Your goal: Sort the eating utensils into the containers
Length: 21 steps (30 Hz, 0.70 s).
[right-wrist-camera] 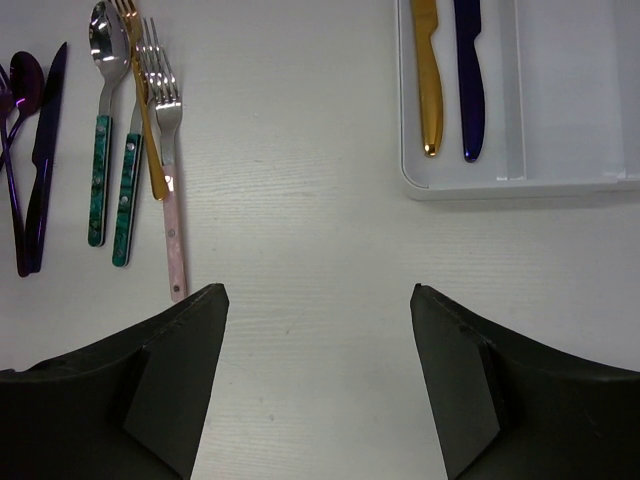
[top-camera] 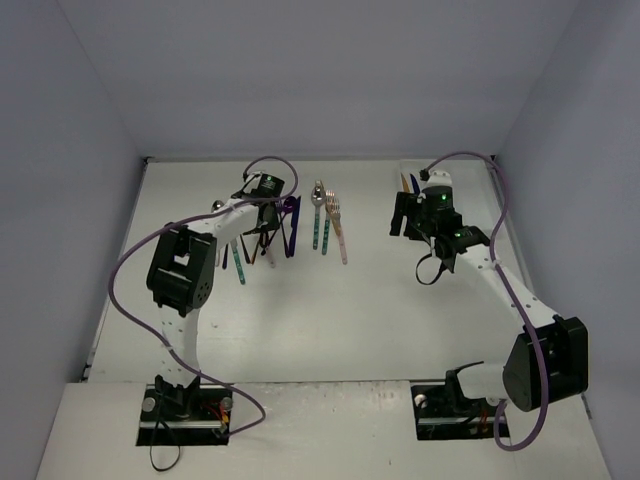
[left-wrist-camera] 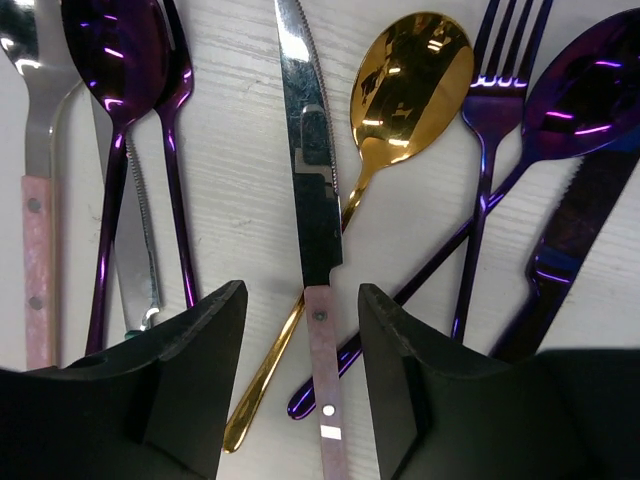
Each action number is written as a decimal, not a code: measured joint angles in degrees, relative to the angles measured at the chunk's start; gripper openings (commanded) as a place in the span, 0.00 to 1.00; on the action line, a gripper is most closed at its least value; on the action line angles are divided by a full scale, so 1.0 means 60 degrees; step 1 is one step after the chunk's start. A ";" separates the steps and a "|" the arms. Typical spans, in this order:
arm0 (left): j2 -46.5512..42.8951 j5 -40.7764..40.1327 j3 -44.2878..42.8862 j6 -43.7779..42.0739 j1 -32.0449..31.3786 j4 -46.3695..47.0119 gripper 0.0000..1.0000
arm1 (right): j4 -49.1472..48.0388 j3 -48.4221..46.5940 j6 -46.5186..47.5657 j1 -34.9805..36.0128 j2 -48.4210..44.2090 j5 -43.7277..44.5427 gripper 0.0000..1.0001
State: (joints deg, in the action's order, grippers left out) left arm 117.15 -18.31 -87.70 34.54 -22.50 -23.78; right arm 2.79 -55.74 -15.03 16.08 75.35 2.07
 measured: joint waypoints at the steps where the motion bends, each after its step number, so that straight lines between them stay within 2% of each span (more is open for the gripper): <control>1: 0.0097 0.0002 -0.0018 0.0003 0.0006 -0.0002 0.42 | -0.0025 0.0013 0.0000 0.0000 -0.0006 -0.0010 0.71; 5: 0.0414 0.0013 -0.0047 0.0008 0.0046 -0.0047 0.33 | -0.0123 0.0126 -0.0001 0.0000 -0.0065 -0.0040 0.71; 13: 0.0647 0.0088 -0.0265 0.0047 0.0101 -0.0055 0.01 | -0.0184 0.0167 -0.0036 0.0007 -0.0152 -0.0162 0.71; 21: 0.0632 0.0085 -0.0355 0.0070 0.0127 -0.0283 0.00 | -0.0342 0.0167 -0.0038 0.0419 -0.0258 -0.0386 0.71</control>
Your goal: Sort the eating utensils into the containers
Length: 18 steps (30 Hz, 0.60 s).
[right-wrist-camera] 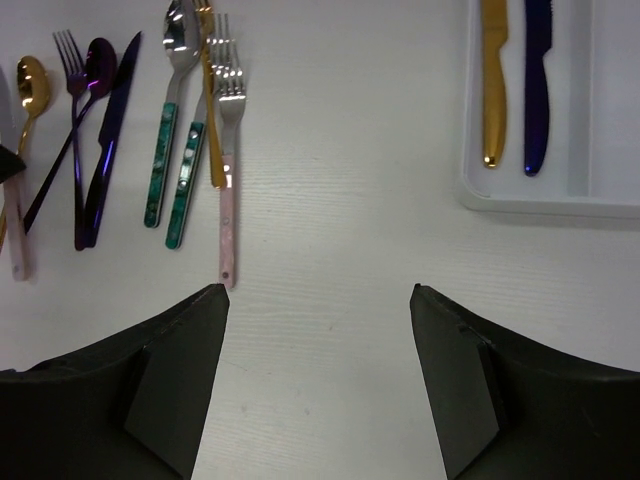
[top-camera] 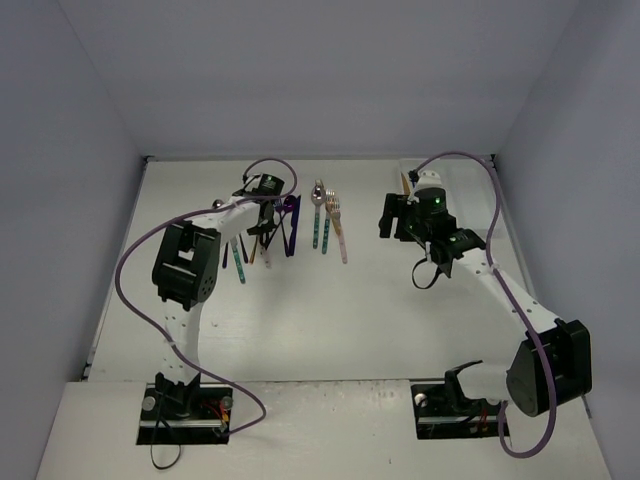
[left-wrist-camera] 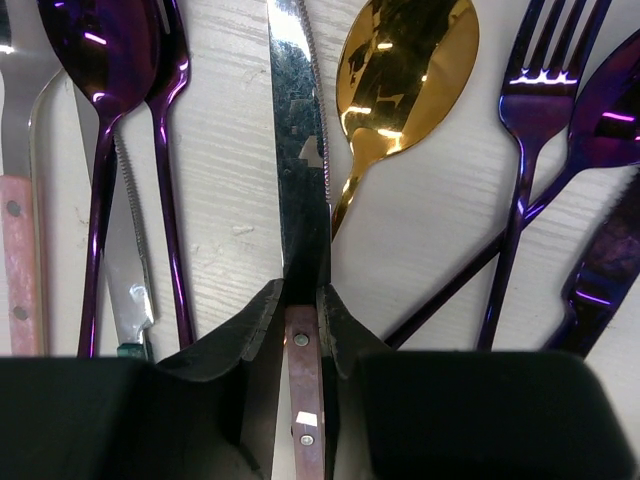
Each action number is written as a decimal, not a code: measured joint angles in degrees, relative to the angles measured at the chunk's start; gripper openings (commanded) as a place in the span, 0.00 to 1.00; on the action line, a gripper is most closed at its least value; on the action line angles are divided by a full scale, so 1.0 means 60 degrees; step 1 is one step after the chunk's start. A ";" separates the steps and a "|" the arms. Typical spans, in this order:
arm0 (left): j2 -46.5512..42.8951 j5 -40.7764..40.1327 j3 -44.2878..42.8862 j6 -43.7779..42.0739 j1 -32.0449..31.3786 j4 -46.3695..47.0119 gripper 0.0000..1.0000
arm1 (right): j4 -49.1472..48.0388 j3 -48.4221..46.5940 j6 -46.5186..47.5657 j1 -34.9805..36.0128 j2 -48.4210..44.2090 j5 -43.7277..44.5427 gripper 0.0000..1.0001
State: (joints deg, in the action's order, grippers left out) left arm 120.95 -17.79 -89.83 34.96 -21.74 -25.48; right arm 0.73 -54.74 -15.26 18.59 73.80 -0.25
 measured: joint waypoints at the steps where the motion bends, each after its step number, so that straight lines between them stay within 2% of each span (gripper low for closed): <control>1: -0.0014 0.0004 -0.0040 0.0011 0.0000 -0.0083 0.00 | -0.0019 -0.0002 0.0004 0.0137 0.0000 -0.0048 0.70; 8: -0.0773 0.0245 -0.0148 0.0372 -0.0005 -0.0600 0.00 | -0.0096 -0.0285 0.0093 0.1664 0.0021 -0.0479 0.71; 13: -0.1996 0.0679 -0.0151 0.0788 -0.0114 -0.0761 0.00 | -0.0512 -0.0778 -0.0078 0.2859 0.0385 -0.1004 0.72; 18: -0.3455 0.0961 -0.0151 0.1154 -0.0520 -0.0787 0.00 | -0.1133 -0.0920 -0.0647 0.3453 0.0874 -0.1591 0.73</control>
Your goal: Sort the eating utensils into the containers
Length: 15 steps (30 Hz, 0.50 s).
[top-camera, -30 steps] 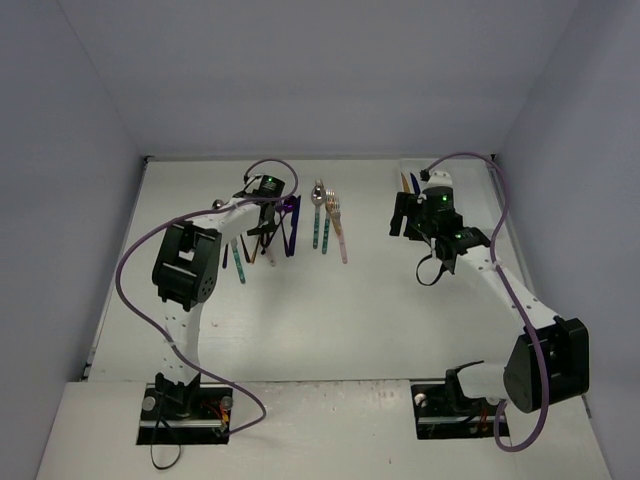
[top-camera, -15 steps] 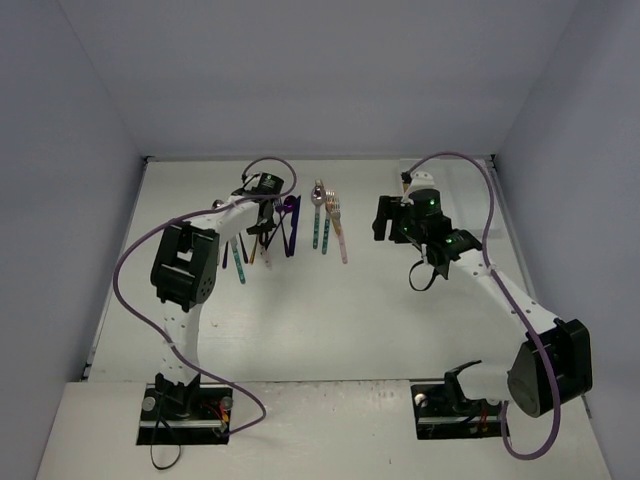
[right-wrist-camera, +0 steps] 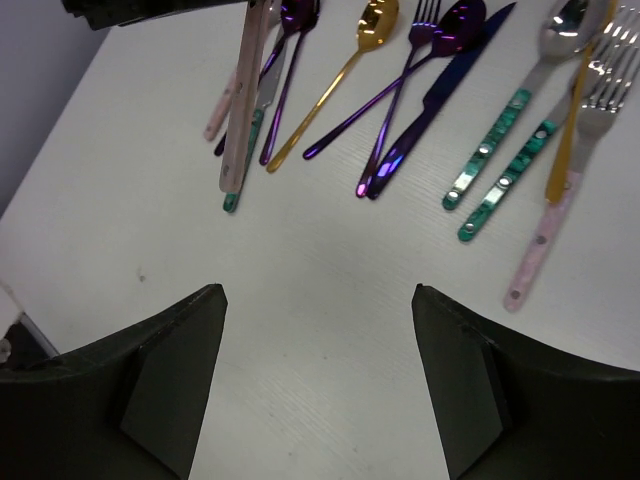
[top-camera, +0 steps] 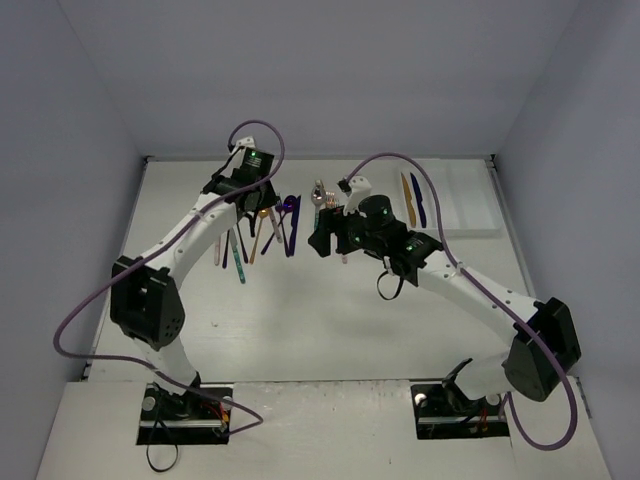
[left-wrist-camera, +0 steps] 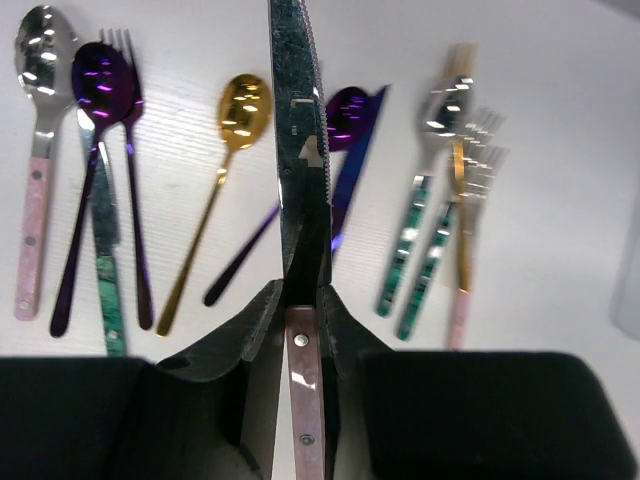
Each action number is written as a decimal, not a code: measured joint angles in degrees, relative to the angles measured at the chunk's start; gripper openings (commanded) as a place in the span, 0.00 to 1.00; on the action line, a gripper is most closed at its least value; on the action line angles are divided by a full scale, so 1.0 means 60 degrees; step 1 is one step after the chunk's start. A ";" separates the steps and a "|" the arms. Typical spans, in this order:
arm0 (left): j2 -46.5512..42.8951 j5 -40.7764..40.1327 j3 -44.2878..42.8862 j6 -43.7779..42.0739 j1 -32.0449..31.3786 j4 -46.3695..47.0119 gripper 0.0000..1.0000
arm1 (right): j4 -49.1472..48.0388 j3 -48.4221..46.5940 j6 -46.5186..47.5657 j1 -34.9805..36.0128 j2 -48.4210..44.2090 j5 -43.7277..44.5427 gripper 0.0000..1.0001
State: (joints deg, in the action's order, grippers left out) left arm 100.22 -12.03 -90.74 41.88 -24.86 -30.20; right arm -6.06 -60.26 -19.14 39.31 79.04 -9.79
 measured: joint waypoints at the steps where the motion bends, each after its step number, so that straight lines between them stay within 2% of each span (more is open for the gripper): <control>1: -0.0278 0.0016 0.0000 0.0053 -0.0141 0.0004 0.00 | -0.0095 -0.0028 -0.0133 0.0043 0.0094 -0.0099 0.73; 8: -0.1687 -0.0008 0.0035 0.0356 -0.1191 0.0014 0.00 | -0.0767 -0.0590 -0.1051 0.0150 0.0744 -0.0460 0.72; 15: -0.2003 -0.0276 0.0094 0.0479 -0.1715 0.0006 0.00 | -0.1302 -0.1107 -0.1622 0.0154 0.1192 -0.0840 0.66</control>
State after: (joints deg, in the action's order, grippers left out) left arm 88.20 -13.68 -90.18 44.76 -35.15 -30.16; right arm -13.87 -66.90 -28.87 40.23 86.19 -14.83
